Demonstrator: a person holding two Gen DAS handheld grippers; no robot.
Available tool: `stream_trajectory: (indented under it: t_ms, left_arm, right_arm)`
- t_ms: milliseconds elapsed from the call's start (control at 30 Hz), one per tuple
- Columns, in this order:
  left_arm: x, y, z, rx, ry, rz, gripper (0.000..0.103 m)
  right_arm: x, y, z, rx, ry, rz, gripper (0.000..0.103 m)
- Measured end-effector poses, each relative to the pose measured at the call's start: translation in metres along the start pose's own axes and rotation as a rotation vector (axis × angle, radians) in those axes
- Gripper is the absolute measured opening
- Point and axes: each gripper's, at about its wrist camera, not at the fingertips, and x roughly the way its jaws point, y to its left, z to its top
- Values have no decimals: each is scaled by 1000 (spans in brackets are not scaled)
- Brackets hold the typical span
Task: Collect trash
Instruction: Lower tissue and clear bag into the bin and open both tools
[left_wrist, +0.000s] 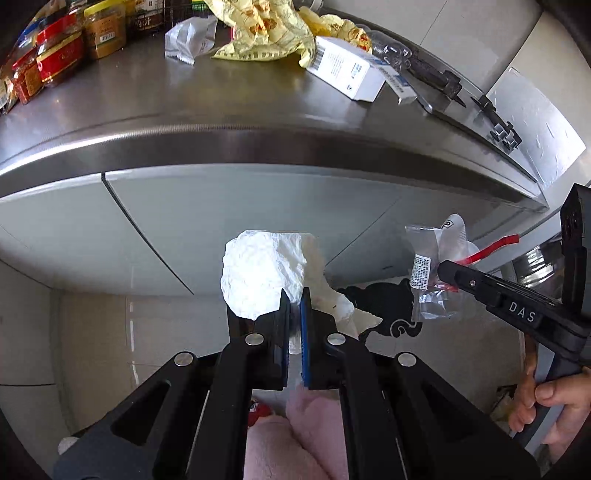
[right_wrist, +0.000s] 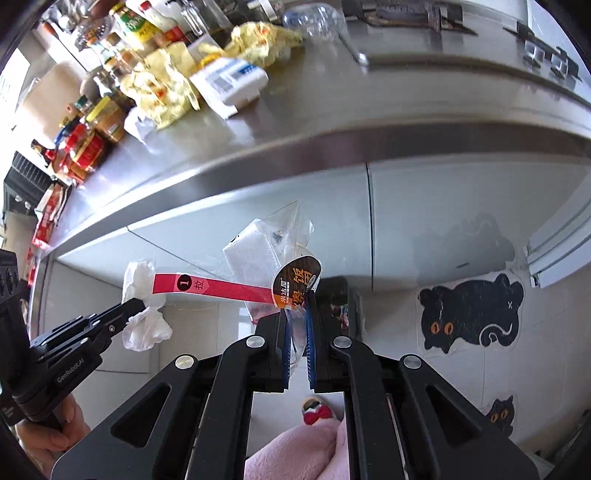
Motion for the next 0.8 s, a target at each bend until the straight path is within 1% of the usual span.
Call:
stream_trajectory:
  t_ms: [67, 200, 267, 400, 600, 633, 667, 800]
  left_arm:
    - [23, 5, -9, -16, 32, 0, 4]
    - [67, 12, -23, -23, 66, 5, 4]
    - [92, 19, -29, -42, 88, 4, 4]
    - [143, 30, -41, -64, 152, 9, 4]
    - [200, 49, -57, -102, 210, -13, 4]
    - [207, 51, -59, -111, 220, -20, 4]
    - [214, 55, -61, -114, 227, -25, 4]
    - [238, 58, -65, -115, 265, -22, 7]
  right_arm:
    - [29, -7, -5, 34, 46, 5, 8]
    - [84, -19, -12, 102, 121, 23, 9]
    - [106, -22, -14, 127, 133, 40, 9]
    - [149, -23, -17, 139, 157, 30, 9]
    - [206, -31, -23, 169, 215, 11, 9]
    - [213, -34, -25, 187, 226, 12, 9]
    - [220, -38, -27, 206, 235, 20, 12]
    - [240, -40, -32, 228, 247, 35, 12]
